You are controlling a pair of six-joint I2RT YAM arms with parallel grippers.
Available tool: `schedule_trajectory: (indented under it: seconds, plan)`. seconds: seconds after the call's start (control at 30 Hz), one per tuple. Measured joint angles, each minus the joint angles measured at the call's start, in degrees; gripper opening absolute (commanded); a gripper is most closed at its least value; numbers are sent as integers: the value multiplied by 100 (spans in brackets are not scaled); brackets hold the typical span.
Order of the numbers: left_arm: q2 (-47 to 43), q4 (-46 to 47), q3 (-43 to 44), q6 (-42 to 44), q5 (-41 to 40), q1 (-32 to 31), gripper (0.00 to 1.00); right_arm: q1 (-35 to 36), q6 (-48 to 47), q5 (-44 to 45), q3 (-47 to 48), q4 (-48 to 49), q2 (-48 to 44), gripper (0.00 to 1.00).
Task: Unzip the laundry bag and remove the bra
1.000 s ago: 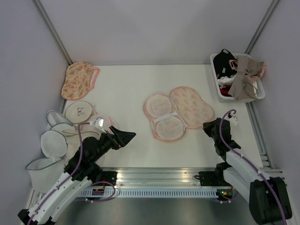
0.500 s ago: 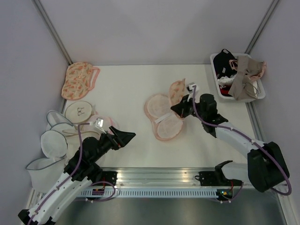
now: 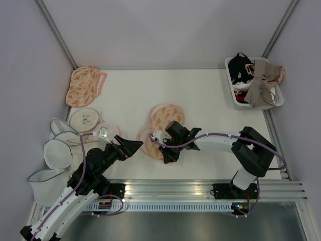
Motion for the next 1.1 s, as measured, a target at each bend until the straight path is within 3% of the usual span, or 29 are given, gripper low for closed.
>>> schedule_trajectory:
  seconds: [0.07,0.2,0.37,0.67,0.83,0.93,1.1]
  plan:
    - [0,-22,0,-35,-66,0,100,170,-79,72,9,-262,197,0]
    - [0,-68,-2,-79,-166,0,100,372,-70,251,17,-422,315,38]
    - [0,-129,0,-81,-205,0,100,391,146,632,-166,44,-372,62]
    - [533,-31,11,195,-245,0,100,391,855,1847,-186,487,-2389,68]
    - [2498,529,295,914,-155,0,100,385,1456,3025,-212,275,-3115,69]
    - [3891,776,769,1475,-155,0,100,387,1690,3379,-372,142,-3491,70]
    - [5320,1180,1611,2441,-219,0,100,387,1932,3657,-732,-155,-3899,71]
